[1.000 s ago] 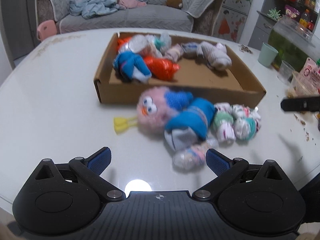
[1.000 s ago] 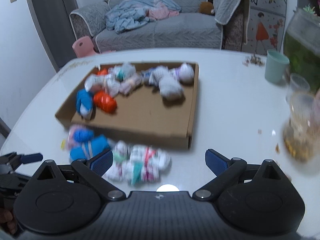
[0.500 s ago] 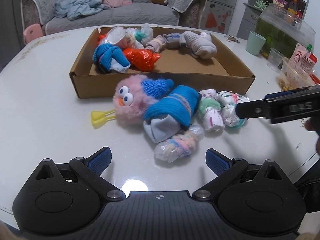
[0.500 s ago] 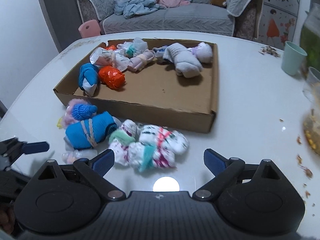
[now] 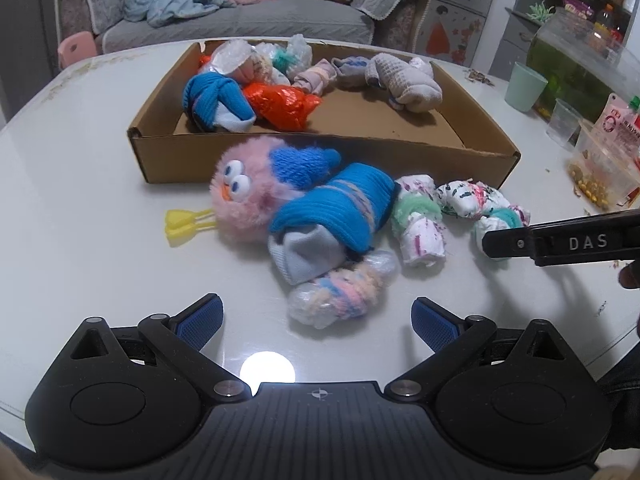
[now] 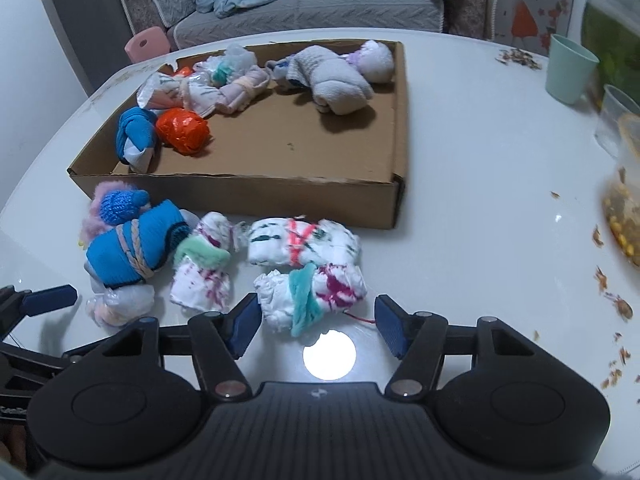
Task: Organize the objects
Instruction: 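Move both grippers back toward the remaining pile, then grasp the clear-wrapped pastel bundle with the left gripper while the right grasps a white patterned sock bundle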
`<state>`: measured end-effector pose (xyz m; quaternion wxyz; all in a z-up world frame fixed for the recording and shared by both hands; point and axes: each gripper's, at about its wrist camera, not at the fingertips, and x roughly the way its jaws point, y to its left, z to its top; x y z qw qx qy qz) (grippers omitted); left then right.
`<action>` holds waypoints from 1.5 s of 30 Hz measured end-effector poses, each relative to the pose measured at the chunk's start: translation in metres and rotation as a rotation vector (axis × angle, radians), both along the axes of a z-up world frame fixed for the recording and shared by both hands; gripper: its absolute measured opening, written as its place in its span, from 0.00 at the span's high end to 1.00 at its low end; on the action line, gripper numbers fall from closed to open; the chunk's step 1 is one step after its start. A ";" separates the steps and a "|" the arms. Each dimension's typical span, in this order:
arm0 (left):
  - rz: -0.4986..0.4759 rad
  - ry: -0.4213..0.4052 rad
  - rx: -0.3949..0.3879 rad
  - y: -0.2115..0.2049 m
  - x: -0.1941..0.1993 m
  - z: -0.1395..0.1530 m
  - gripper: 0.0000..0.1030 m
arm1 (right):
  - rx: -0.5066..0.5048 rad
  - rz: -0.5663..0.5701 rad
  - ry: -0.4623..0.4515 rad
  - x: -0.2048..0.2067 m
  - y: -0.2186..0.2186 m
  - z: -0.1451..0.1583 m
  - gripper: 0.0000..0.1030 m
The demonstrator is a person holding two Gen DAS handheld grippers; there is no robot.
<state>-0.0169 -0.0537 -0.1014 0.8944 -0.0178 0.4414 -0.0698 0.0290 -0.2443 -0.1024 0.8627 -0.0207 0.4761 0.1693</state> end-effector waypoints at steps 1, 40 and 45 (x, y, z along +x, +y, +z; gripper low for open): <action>0.004 0.001 0.000 -0.003 0.000 0.000 0.02 | 0.002 -0.004 0.002 -0.001 -0.002 0.000 0.44; 0.196 -0.036 -0.031 0.008 -0.018 0.002 0.09 | 0.013 0.016 0.011 0.005 -0.007 -0.003 0.42; 0.191 -0.050 -0.010 0.004 -0.019 0.000 0.12 | 0.016 0.011 0.000 0.010 -0.007 -0.004 0.41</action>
